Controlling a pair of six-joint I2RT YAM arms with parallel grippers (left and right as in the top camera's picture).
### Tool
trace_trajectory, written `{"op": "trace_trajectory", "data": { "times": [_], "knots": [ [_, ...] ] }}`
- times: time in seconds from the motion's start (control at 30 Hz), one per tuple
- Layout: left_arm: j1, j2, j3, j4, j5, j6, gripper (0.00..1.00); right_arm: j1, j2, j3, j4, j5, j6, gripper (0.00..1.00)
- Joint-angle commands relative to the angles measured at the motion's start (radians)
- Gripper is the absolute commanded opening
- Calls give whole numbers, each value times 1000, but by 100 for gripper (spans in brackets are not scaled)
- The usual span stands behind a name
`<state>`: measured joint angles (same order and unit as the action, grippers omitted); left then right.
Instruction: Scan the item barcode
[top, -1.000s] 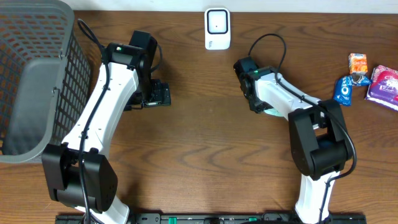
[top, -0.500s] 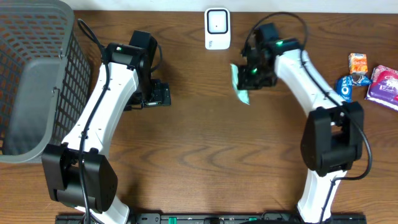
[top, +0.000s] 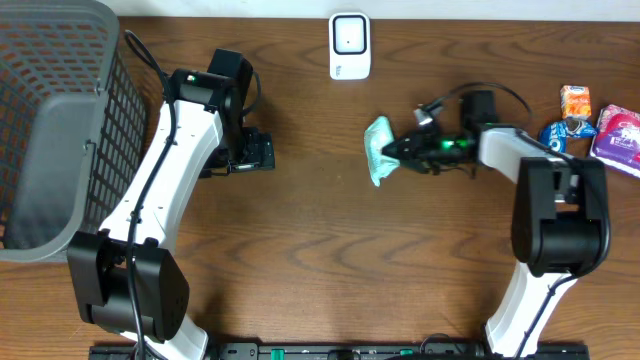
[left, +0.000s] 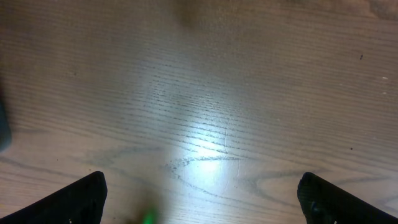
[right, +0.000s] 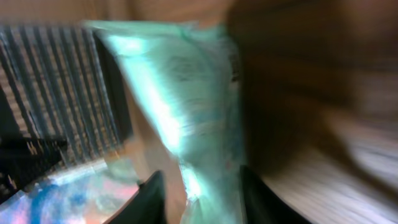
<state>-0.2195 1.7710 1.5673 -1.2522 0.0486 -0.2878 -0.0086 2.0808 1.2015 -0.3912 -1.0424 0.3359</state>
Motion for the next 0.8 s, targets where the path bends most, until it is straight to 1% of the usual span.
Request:
{"op": "trace_trajectory", "data": {
  "times": [0.0,0.03,0.07,0.1,0.17,0.23,0.3,0.4,0.47,0.53,0.6,0.67,0.7,0.77],
  "knots": [
    [0,-6,7,-3,-9,3,98,-78,-10,10,-2,-23,22,52],
    [0,-6,7,-3,-9,3,98,-98,-17,21,-17,-3,20,59],
    [0,-6,7,-3,-9,3,98,-112,-28,37,-48,36,5,69],
    [0,-6,7,-3,-9,3,98,-122,-48,64,-114,128,-20,99],
    [0,-6,7,-3,-9,3,98,-119,-85,102,-214,269,-67,99],
    [0,-6,7,-3,-9,3,98,-106,-124,131,-290,369,-111,99],
    [0,-6,7,-3,-9,3,98,-74,-177,150,-340,468,-151,99],
    [0,-6,7,-3,-9,3,98,-21,-228,151,-346,541,-214,99],
    [0,-6,7,-3,-9,3,98,16,-237,151,-342,609,-222,99],
    [0,-6,7,-3,-9,3,98,55,-221,148,-341,694,-222,99],
    [0,-6,7,-3,-9,3,98,86,-178,138,-314,723,-220,98],
    [0,-6,7,-3,-9,3,98,100,-140,137,-303,718,-217,95],
    [0,-6,7,-3,-9,3,98,109,-101,137,-292,693,-217,88],
    [0,-6,7,-3,-9,3,98,114,-64,137,-275,635,-217,81]
  ]
}}
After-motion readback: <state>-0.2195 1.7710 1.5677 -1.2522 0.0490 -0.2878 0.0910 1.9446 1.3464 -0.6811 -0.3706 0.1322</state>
